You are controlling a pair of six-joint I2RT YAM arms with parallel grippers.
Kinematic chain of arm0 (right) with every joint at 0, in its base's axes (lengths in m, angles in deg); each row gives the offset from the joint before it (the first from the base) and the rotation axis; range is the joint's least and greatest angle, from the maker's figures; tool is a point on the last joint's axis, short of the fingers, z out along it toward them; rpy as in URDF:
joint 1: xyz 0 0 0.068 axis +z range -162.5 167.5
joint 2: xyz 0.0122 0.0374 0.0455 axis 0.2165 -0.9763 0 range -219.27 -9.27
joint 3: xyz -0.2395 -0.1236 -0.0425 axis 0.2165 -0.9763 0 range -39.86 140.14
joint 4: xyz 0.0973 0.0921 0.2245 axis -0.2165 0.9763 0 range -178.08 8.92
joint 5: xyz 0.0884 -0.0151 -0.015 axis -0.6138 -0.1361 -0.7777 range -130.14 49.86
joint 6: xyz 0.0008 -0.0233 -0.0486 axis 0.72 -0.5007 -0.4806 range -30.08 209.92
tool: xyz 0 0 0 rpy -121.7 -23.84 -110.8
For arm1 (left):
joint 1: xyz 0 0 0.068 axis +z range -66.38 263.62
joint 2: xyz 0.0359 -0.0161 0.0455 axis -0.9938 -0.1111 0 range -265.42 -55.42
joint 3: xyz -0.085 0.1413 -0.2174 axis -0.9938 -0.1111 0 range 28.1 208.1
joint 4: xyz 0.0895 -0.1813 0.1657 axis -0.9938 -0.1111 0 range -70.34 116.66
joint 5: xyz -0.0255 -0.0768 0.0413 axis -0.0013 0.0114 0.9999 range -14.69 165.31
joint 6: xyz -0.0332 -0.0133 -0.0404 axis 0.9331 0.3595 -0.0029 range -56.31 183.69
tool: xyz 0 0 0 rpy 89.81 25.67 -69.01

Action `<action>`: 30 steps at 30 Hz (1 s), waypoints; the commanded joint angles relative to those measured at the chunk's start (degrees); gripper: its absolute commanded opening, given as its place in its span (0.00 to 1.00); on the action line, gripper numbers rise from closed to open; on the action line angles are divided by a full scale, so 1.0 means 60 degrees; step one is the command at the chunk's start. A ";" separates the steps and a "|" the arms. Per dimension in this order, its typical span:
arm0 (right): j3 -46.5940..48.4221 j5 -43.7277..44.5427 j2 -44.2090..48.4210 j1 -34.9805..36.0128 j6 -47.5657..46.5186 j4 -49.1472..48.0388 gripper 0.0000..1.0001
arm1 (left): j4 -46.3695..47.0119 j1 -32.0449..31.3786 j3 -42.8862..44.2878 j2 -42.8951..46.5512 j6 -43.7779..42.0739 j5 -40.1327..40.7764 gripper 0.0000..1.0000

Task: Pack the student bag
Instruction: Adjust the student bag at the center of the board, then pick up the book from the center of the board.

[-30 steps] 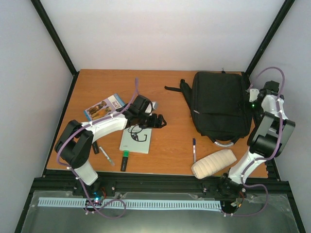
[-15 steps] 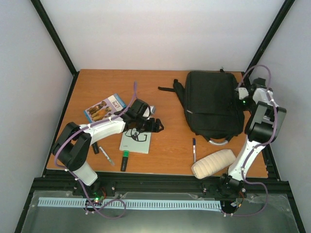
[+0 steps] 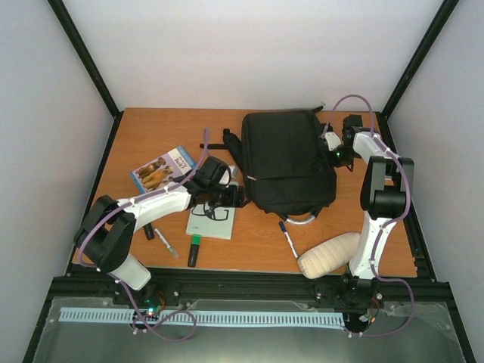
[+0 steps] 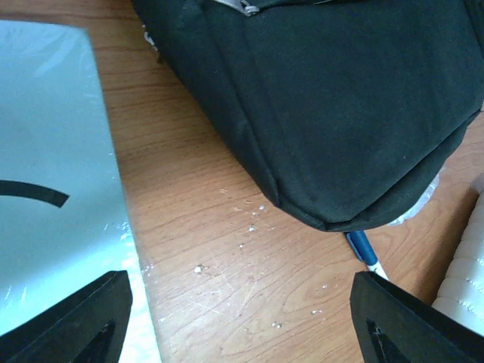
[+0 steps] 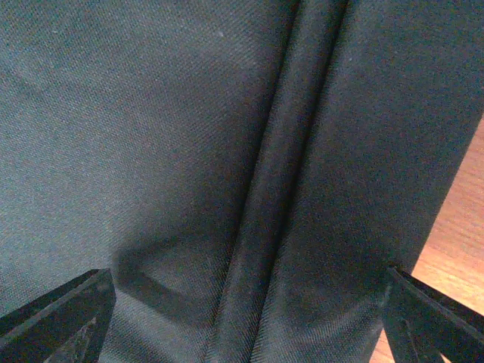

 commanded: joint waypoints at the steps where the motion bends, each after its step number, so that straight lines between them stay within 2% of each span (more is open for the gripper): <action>1: -0.0228 -0.0473 -0.0049 -0.0137 0.0472 0.0556 0.97 | -0.0211 -0.0079 -0.0092 0.0397 0.0082 0.0464 0.81; 5: -0.0311 -0.0811 0.0683 -0.0452 0.0531 0.0837 0.98 | -0.0916 -0.0082 0.0042 0.0849 -0.0174 0.1261 0.82; 13: -0.1257 -0.0570 0.3730 -0.0049 0.0393 0.0810 0.99 | -0.2483 0.0082 0.0342 0.1487 -0.0818 0.2586 0.89; 20: -0.2633 -0.1787 0.5154 0.1976 -0.0141 0.0916 0.95 | -0.2785 0.0870 -0.0036 0.1780 -0.0482 0.2497 0.90; 26: -0.3346 -0.1847 0.5231 0.4232 -0.0142 0.0282 0.91 | -0.2767 0.1448 -0.0468 0.2013 -0.0273 0.2412 0.90; 30: -0.3570 -0.2173 0.4884 0.5040 0.0125 -0.0263 0.85 | -0.2615 0.1814 -0.0747 0.1912 -0.0222 0.2270 0.90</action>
